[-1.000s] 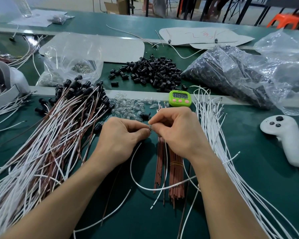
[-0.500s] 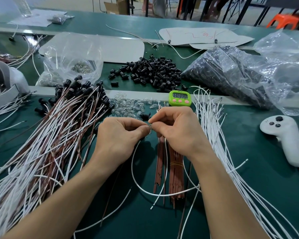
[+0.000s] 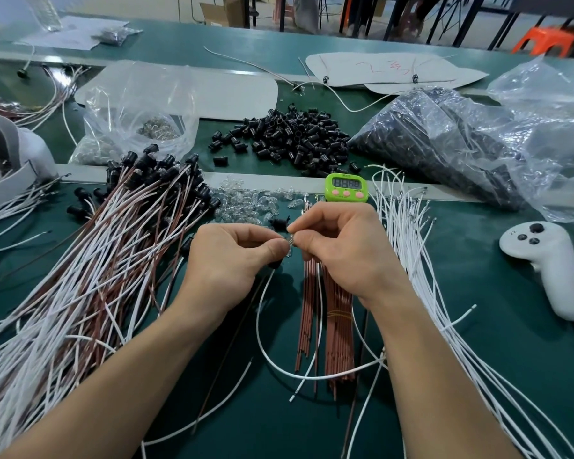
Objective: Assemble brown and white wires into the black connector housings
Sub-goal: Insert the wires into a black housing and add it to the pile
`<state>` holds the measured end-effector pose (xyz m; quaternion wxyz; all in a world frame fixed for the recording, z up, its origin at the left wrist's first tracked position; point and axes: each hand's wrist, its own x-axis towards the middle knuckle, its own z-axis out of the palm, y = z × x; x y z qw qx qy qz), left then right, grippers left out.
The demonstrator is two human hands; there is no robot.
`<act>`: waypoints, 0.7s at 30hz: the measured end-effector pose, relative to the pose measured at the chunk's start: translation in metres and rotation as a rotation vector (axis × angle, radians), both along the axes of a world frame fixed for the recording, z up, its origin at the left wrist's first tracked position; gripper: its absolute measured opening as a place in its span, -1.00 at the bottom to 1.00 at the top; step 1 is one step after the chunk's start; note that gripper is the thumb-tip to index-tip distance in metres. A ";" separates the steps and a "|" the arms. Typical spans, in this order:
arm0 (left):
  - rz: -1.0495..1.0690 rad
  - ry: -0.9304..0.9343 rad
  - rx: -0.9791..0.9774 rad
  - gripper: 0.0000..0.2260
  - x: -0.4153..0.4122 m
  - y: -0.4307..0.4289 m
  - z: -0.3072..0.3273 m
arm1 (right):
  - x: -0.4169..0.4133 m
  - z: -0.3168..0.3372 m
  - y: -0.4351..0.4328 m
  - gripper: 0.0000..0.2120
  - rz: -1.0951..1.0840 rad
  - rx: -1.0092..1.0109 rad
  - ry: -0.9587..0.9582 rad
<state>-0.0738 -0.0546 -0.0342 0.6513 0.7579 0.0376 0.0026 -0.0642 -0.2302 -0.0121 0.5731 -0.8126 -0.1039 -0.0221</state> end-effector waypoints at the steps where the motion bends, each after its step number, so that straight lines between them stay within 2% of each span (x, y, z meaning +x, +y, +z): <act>1: 0.000 0.000 0.005 -0.89 0.000 0.000 0.000 | -0.001 0.000 0.000 -0.82 0.003 -0.008 -0.005; 8: 0.014 -0.106 0.164 -0.77 -0.005 0.001 0.005 | -0.004 0.002 0.002 -0.83 0.019 -0.058 -0.034; 21: 0.083 -0.360 0.403 -0.87 -0.016 0.002 0.008 | -0.008 -0.001 0.010 -0.84 -0.019 -0.024 -0.052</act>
